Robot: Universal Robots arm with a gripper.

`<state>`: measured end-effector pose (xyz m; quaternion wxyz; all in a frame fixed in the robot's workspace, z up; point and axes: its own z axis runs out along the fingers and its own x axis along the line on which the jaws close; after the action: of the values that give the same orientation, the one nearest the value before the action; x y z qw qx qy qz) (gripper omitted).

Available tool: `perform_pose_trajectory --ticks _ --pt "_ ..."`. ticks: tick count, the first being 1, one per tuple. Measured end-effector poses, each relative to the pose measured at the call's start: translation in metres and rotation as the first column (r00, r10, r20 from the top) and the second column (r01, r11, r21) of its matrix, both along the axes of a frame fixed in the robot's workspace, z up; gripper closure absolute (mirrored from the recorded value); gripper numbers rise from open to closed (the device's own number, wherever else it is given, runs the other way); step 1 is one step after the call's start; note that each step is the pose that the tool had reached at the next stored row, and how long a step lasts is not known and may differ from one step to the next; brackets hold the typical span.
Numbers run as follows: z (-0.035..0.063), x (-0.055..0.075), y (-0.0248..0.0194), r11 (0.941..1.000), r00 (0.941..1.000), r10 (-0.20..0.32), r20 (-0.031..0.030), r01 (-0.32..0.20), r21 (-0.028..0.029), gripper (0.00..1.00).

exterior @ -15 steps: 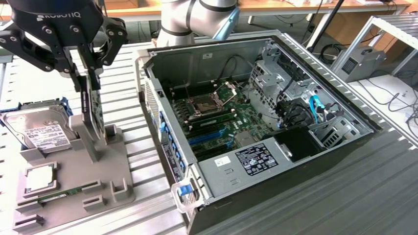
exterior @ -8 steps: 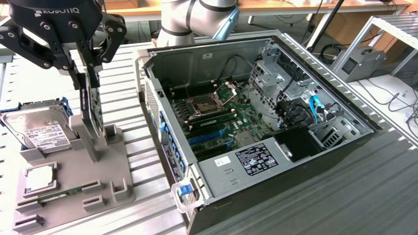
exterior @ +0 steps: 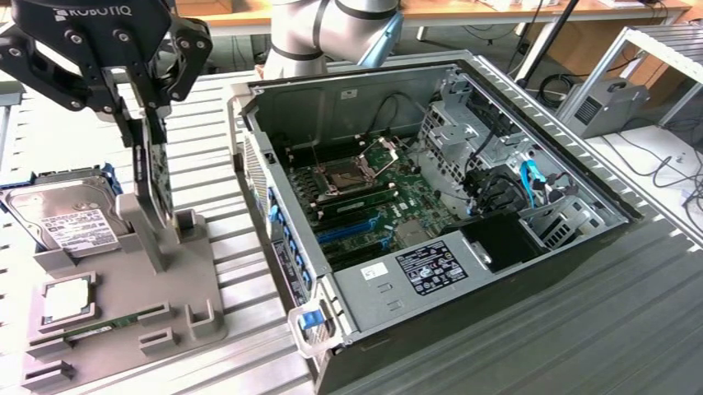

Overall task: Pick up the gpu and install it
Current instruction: 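Pick up the gpu and move the gpu toward the slot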

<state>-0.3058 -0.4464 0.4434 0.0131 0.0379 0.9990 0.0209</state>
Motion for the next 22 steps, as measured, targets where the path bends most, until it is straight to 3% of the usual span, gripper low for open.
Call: perform_pose_trajectory --ticks 22 --pt "0.0130 0.000 0.0000 1.0000 1.0000 0.000 0.0001 0.000 0.0001 0.73"
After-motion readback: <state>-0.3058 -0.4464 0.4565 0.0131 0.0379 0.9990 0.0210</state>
